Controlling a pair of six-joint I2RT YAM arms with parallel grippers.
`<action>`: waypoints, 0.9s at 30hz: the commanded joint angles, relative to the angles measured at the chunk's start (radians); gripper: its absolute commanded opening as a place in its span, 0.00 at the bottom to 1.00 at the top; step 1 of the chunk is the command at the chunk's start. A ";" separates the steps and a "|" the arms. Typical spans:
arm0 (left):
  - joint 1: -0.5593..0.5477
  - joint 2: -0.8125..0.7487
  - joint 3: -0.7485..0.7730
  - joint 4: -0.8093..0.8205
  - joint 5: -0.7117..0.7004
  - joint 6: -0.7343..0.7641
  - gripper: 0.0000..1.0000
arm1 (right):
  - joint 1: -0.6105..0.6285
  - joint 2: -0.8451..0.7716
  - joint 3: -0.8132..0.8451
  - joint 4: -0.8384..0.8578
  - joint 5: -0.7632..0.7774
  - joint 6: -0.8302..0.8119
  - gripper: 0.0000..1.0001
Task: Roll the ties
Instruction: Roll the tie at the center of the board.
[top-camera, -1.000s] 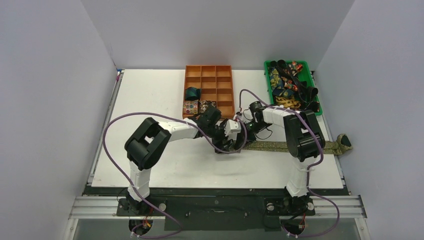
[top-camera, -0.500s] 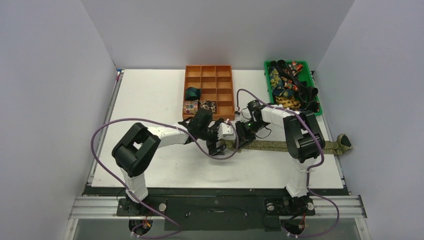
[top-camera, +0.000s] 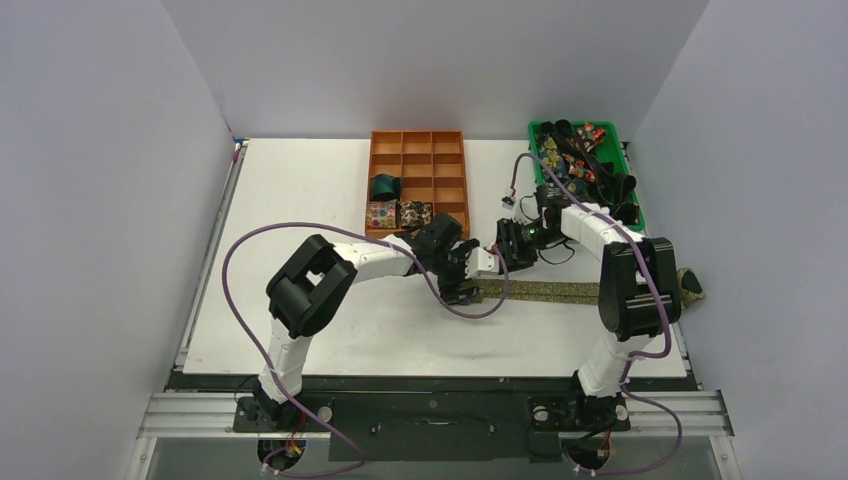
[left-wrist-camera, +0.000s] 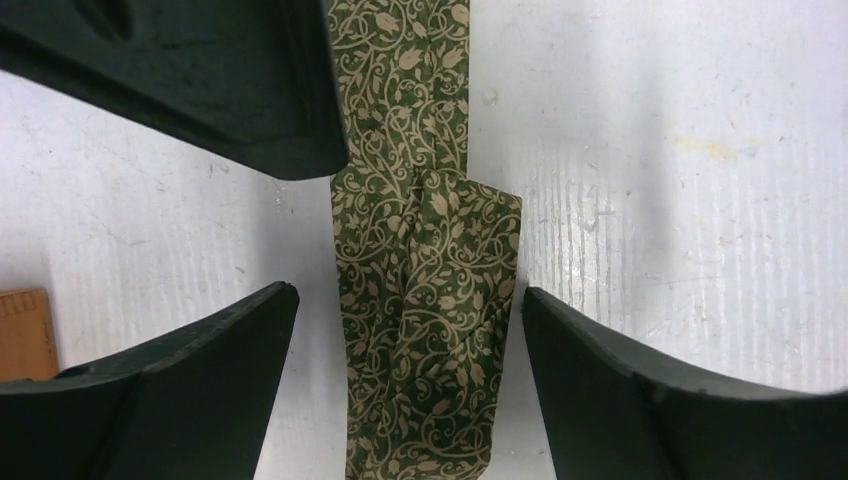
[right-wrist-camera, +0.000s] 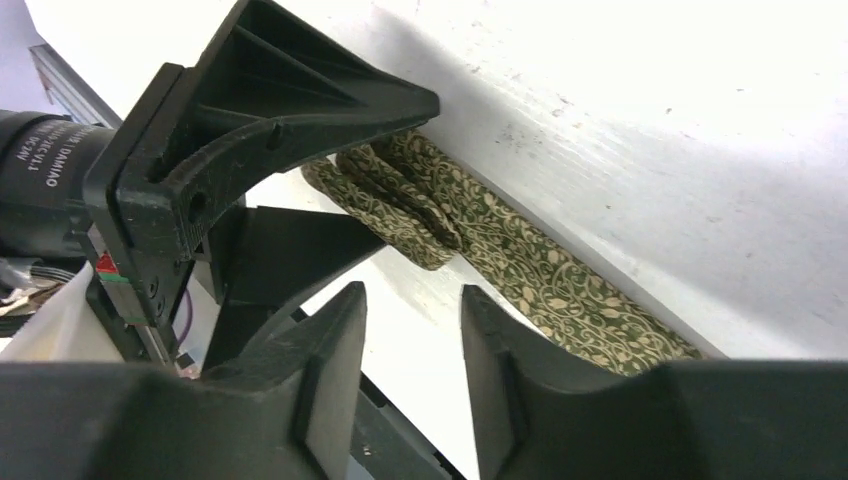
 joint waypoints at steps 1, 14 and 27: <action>-0.004 0.028 0.031 -0.088 -0.028 0.015 0.72 | 0.002 -0.006 0.018 0.000 0.066 -0.041 0.40; 0.026 -0.010 -0.088 0.023 0.031 -0.191 0.34 | 0.020 0.017 -0.062 0.043 -0.016 -0.015 0.42; 0.028 -0.002 -0.111 0.022 0.051 -0.180 0.34 | 0.095 0.124 -0.046 0.174 0.044 0.093 0.34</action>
